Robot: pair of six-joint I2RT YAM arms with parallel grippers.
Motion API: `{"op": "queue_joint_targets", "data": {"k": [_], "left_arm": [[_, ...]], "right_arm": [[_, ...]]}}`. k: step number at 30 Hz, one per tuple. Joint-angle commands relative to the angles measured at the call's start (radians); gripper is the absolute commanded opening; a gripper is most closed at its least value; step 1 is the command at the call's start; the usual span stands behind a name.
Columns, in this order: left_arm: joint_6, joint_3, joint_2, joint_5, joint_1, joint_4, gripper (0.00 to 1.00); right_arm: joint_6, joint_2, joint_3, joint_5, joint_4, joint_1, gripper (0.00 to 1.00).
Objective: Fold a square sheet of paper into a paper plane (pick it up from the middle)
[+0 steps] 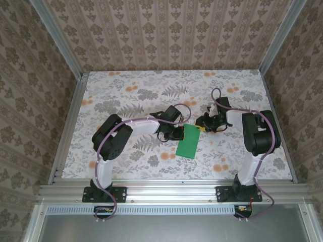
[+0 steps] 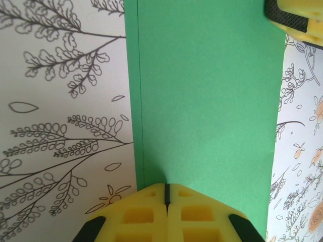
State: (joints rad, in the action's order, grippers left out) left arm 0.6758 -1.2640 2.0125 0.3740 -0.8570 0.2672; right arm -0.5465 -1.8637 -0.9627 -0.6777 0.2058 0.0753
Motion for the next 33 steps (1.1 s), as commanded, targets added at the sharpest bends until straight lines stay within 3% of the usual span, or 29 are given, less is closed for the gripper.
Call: {"op": "queue_joint_targets", "data": {"k": [1, 12, 22, 30, 33], "left_arm": [[-0.021, 0.030, 0.028, -0.032, -0.010, 0.104, 0.00], [-0.020, 0.023, 0.026, -0.032, -0.011, 0.104, 0.00], [-0.021, 0.018, 0.029, -0.027, -0.012, 0.106, 0.00], [-0.021, 0.019, 0.032, -0.027, -0.016, 0.107, 0.00], [-0.021, 0.017, 0.032, -0.027, -0.015, 0.107, 0.00]], "right_arm": [[0.044, -0.008, -0.015, 0.020, 0.097, -0.009, 0.28], [0.020, 0.153, -0.020, -0.015, 0.120, -0.012, 0.27], [-0.011, 0.044, 0.017, -0.043, 0.005, -0.012, 0.26], [0.027, -0.034, 0.032, 0.048, 0.028, -0.015, 0.26], [0.026, -0.026, 0.036, 0.025, 0.026, -0.017, 0.26]]}}
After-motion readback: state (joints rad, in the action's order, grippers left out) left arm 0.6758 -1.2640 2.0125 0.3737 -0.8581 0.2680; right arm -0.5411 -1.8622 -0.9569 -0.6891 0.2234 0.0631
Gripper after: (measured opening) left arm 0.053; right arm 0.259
